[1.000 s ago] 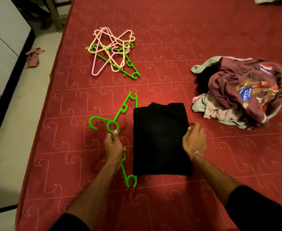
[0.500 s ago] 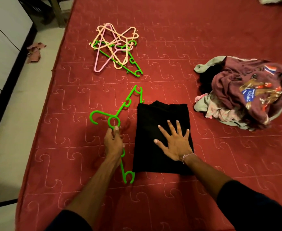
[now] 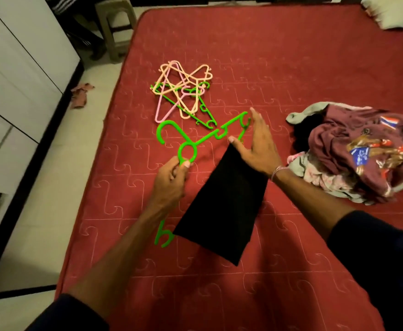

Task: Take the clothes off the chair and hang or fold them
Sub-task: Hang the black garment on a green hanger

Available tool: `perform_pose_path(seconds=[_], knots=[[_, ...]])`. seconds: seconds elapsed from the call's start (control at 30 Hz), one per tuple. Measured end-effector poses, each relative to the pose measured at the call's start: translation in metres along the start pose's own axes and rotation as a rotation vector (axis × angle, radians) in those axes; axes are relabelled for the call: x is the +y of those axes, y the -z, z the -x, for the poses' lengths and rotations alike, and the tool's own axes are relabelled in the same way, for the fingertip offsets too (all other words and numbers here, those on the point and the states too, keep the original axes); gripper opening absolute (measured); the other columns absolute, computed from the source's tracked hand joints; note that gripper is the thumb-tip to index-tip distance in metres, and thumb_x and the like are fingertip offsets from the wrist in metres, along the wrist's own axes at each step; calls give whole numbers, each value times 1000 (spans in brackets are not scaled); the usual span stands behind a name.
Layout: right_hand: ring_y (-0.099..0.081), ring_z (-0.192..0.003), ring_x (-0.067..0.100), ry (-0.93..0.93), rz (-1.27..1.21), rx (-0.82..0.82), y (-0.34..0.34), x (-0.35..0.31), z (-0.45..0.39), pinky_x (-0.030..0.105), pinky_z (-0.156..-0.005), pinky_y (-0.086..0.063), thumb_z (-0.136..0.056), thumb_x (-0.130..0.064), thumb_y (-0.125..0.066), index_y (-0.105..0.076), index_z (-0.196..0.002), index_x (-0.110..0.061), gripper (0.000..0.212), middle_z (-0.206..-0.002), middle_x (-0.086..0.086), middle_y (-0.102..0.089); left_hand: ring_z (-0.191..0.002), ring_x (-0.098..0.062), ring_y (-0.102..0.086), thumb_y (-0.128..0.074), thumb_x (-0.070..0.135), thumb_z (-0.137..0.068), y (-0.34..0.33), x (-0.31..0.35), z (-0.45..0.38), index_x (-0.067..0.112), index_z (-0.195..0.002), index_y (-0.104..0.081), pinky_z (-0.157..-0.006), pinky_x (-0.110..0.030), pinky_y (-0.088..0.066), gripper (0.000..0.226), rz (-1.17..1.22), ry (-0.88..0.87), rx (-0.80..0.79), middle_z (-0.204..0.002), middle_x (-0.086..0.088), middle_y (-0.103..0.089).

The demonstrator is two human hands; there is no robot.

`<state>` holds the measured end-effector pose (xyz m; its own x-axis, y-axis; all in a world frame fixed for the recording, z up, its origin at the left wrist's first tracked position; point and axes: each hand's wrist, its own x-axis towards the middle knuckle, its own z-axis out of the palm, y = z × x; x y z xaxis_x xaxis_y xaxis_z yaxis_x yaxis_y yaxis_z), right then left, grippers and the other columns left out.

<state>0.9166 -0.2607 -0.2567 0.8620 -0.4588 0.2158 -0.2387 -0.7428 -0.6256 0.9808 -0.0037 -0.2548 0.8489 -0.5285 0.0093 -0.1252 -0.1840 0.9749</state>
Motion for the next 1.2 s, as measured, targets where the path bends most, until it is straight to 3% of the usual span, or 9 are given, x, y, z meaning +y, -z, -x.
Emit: perform_pose_path(seconds=[0.13,0.23,0.33,0.47,0.57,0.67,0.87,1.0,1.2], knots=[[-36,-143,22,126,101,-109,38,-13,-32,59,-121,-12,-90,-73,-44,-34,-151,-20,82,-150,6,-43,-50,-15,-35,-50,26,-103,30,48,-6,-5,-96,-57,-45,-29,-32,32,-68,-82,-93,-59,6,-36],[-53,-109,20,281,207,-109,58,-28,-46,50,-111,-30,-96,-68,-37,-57,-127,-23,59,-110,1,-57,-51,-8,-35,-54,34,-100,61,79,-11,-5,-92,-55,-50,-27,-32,39,-164,-109,-113,-60,10,-38],[-55,-87,24,382,157,-151,71,-51,-53,42,-81,-47,-100,-59,-38,-58,-108,-16,48,-93,3,-57,-51,-3,-36,-53,23,-103,92,118,-11,1,-92,-59,-49,-23,-32,25,-280,-129,-144,-60,11,-41],[-53,-70,20,482,50,-128,93,-96,-54,41,-64,-43,-100,-57,-38,-55,-93,-12,48,-79,-1,-57,-56,-2,-37,-53,24,-102,131,176,0,6,-94,-64,-51,-21,-34,23,-409,-178,-152,-67,4,-41],[-64,-71,14,537,-19,-118,113,-136,-51,37,-64,-48,-101,-47,-47,-60,-108,-19,31,-81,-6,-67,-58,-4,-37,-52,22,-103,160,218,12,2,-99,-65,-51,-20,-34,25,-474,-204,-138,-70,3,-41],[-68,-72,10,584,-40,-163,131,-179,-50,34,-64,-51,-99,-50,-49,-60,-124,-24,38,-83,-4,-73,-59,-10,-39,-51,23,-102,190,260,30,-2,-103,-66,-50,-28,-38,28,-510,-194,-122,-72,-3,-42],[-63,-65,-2,729,-138,-417,165,-281,-42,9,-58,-39,-92,-48,-63,-65,-113,-32,27,-76,-26,-65,-62,-5,-42,-53,26,-102,255,315,68,12,-106,-74,-54,-21,-39,26,-482,-153,-70,-69,5,-50],[-71,-71,11,729,-236,-529,177,-339,-34,31,-63,-57,-99,-39,-57,-64,-96,-41,8,-83,-8,-72,-59,-14,-45,-54,20,-101,292,341,103,-4,-102,-70,-53,-17,-37,28,-434,-115,25,-63,-7,-50],[-70,-58,22,795,-376,-428,192,-409,1,25,-52,-52,-101,-35,-54,-69,-106,-22,20,-80,-8,-74,-62,-19,-56,-67,23,-94,338,377,162,13,-89,-76,-58,-26,-45,14,-374,-130,213,-66,-15,-64]])
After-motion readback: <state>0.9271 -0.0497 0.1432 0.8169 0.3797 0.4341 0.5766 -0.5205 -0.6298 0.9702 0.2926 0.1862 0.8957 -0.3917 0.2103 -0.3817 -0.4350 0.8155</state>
